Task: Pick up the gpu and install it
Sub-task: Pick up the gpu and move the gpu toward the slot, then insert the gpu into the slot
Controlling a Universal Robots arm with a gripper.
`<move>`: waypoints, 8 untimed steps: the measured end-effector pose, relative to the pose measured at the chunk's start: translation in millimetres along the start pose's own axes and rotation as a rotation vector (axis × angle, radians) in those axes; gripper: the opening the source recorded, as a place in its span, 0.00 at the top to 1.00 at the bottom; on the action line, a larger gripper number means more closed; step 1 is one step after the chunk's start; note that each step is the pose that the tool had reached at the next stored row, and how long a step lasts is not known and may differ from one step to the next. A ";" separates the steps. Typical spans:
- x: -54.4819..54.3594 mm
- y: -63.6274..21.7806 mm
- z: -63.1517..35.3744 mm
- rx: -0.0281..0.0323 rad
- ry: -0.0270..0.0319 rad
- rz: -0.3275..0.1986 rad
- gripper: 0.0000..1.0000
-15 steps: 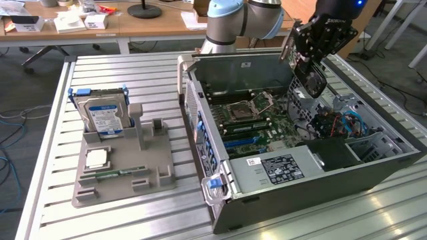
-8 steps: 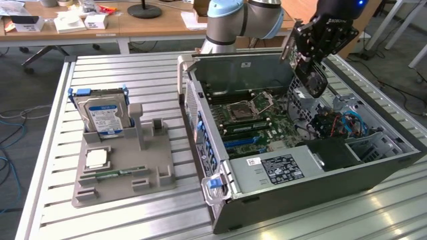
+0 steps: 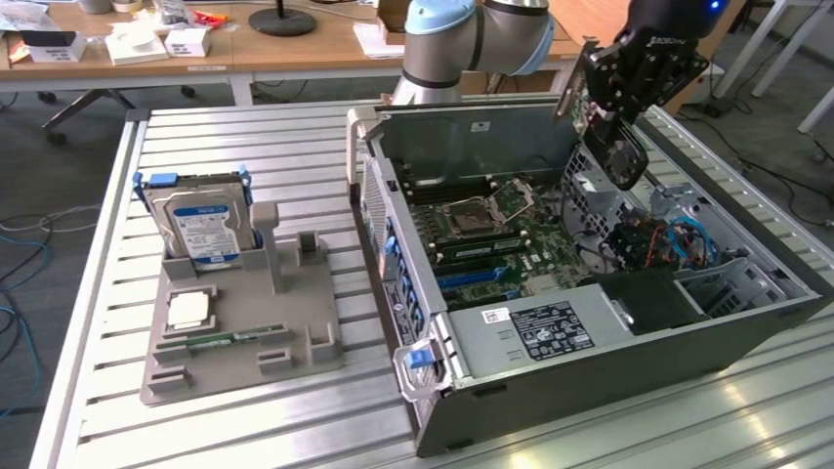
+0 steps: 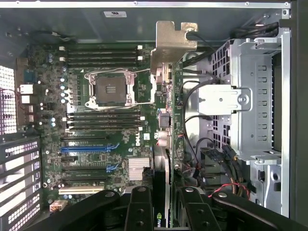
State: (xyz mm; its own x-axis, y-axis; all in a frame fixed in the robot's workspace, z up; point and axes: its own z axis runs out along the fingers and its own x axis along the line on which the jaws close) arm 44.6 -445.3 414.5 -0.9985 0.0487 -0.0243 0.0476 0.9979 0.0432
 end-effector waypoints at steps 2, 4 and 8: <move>0.0 0.0 0.0 0.0001 0.0000 0.000 0.74; -0.1 0.0 0.0 0.0001 0.0000 0.000 0.74; -0.1 0.0 0.0 0.0000 0.0000 0.000 0.74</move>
State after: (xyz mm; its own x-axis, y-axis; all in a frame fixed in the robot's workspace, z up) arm 44.7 -445.3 414.5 -0.9985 0.0488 -0.0243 0.0477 0.9979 0.0432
